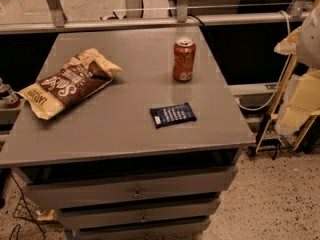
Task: Knock coke can over
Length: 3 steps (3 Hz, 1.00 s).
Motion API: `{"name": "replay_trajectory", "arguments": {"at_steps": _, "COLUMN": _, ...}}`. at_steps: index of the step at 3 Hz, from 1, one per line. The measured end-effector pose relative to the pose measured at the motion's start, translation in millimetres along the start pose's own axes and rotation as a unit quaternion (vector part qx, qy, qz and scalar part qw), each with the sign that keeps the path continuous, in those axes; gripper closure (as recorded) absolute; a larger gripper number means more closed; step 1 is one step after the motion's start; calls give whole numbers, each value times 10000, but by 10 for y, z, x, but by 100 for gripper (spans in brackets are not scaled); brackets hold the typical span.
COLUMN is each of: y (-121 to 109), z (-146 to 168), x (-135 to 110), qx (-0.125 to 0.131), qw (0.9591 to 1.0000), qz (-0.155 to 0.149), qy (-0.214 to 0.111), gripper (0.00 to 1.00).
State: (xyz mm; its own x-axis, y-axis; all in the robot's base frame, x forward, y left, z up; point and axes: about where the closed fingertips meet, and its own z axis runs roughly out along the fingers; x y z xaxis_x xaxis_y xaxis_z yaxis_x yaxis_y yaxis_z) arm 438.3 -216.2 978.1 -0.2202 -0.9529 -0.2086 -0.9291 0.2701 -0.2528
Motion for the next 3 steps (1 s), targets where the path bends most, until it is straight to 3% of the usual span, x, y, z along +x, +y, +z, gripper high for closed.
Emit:
{"name": "replay_trajectory", "arguments": {"at_steps": 1, "y": -11, "z": -8, "x": -7, "qx": 35, "qw": 10000, "qz": 7, "qy": -16, "gripper": 0}}
{"name": "replay_trajectory", "arguments": {"at_steps": 2, "y": -229, "z": 121, "x": -117, "qx": 143, "qw": 9993, "qz": 1, "qy": -346, "gripper": 0}}
{"name": "replay_trajectory", "arguments": {"at_steps": 3, "y": -668, "z": 457, "x": -376, "qx": 259, "qw": 9932, "qz": 132, "qy": -1130, "gripper": 0}}
